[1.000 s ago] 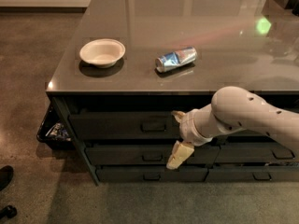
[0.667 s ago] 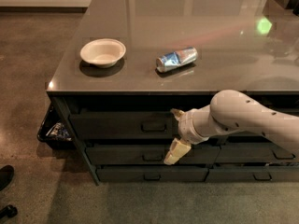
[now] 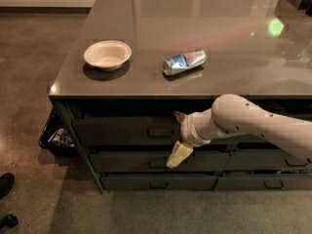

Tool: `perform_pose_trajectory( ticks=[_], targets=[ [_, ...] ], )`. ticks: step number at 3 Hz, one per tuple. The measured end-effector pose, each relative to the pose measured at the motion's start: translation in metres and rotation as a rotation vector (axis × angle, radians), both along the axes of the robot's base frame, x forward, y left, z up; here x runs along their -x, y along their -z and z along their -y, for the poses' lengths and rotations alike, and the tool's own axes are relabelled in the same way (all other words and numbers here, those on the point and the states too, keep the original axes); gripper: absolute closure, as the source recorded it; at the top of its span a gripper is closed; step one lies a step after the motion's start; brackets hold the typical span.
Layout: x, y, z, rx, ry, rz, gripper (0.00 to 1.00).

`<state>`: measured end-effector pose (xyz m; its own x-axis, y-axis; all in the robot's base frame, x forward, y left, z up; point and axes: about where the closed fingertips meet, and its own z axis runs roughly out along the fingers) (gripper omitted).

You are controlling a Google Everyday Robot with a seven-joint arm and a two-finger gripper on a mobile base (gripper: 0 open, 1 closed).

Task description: Open top drawer

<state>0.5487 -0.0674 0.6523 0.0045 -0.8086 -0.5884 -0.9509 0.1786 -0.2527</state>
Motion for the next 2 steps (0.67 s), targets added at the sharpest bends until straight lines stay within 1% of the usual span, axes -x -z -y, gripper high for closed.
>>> perform_pose_trajectory(
  ticks=[1, 2],
  targets=[
    [0.001, 0.007, -0.002, 0.021, -0.031, -0.049, 0.00],
    [0.013, 0.011, -0.001, 0.029, -0.077, -0.116, 0.00]
  ],
)
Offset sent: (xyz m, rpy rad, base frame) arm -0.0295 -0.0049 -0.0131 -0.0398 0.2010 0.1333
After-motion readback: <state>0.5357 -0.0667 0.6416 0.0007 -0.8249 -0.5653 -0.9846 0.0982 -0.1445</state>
